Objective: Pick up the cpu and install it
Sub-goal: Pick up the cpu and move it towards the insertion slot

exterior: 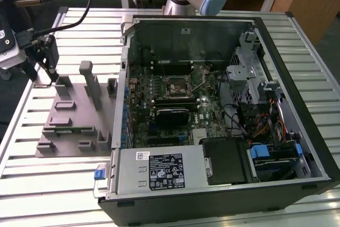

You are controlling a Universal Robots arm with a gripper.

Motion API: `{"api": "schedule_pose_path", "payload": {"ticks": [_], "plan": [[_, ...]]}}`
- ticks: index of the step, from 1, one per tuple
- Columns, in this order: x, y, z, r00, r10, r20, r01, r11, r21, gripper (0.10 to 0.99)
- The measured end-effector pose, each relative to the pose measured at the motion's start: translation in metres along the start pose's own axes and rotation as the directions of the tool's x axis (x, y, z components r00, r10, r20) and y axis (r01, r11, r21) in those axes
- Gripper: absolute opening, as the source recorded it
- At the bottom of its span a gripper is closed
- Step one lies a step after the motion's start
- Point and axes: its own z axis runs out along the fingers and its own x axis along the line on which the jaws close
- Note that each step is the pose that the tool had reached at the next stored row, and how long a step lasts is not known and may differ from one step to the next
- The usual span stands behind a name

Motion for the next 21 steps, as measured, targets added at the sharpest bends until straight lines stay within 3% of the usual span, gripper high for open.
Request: {"api": "schedule_pose_path", "payload": {"ticks": [8, 21], "plan": [[-0.0010, 0.0014, -0.0217, 1.0000, 0.000, 0.0060, 0.000, 1.0000, -0.001, 0.545], [-0.0023, 0.0033, -0.0509, 0.9999, -0.001, 0.0164, 0.001, 1.0000, -0.002, 0.545]]}}
